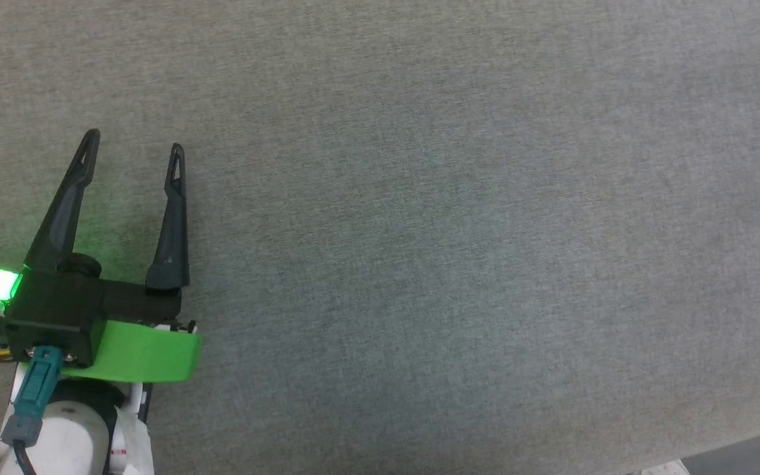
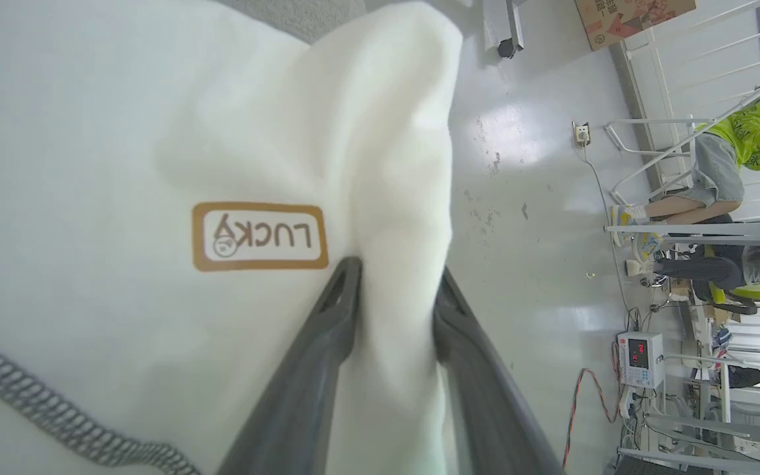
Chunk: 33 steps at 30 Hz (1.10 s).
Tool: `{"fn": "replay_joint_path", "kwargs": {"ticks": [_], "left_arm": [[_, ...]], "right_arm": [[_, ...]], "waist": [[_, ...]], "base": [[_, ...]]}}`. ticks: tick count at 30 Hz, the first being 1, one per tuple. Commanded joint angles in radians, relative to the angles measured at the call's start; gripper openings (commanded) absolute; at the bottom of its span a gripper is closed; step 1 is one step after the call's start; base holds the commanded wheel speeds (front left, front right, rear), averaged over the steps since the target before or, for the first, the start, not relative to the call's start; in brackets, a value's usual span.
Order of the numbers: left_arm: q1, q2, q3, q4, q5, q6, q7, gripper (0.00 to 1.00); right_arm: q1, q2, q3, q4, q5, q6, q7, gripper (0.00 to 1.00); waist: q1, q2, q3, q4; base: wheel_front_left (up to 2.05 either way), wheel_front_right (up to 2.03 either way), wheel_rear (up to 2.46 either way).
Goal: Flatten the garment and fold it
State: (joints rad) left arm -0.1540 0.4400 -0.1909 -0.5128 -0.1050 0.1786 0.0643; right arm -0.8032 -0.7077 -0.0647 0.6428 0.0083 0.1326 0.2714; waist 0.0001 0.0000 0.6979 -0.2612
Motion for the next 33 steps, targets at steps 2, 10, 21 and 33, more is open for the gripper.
{"fn": "replay_joint_path", "kwargs": {"ticks": [2, 10, 21, 33], "left_arm": [[-0.028, 0.0, -0.001, -0.002, 0.001, 0.008, -0.017, 1.0], [-0.037, -0.034, 0.011, 0.025, -0.043, 0.018, -0.103, 1.0], [-0.003, -0.095, 0.026, 0.139, -0.126, 0.034, -0.192, 1.0], [0.055, -0.13, -0.002, 0.261, -0.149, 0.03, -0.271, 1.0]], "right_arm": [[-0.029, -0.003, -0.001, 0.028, -0.016, -0.002, -0.016, 1.0], [-0.064, -0.004, 0.01, 0.107, -0.022, -0.002, -0.061, 1.0], [-0.011, 0.007, 0.009, 0.152, 0.007, -0.002, -0.107, 1.0], [0.186, 0.073, -0.063, 0.031, 0.068, -0.002, -0.22, 1.0]], "waist": [[-0.0001, 0.0, -0.005, 0.01], [-0.0001, 0.0, -0.032, 0.026], [-0.0001, 0.0, -0.166, 0.07], [-0.0001, 0.0, -0.367, 0.152]], "base": [[0.0, 0.0, 0.0], [0.0, 0.0, 0.0], [0.0, 0.0, 0.0], [0.0, 0.0, 0.0]]}}
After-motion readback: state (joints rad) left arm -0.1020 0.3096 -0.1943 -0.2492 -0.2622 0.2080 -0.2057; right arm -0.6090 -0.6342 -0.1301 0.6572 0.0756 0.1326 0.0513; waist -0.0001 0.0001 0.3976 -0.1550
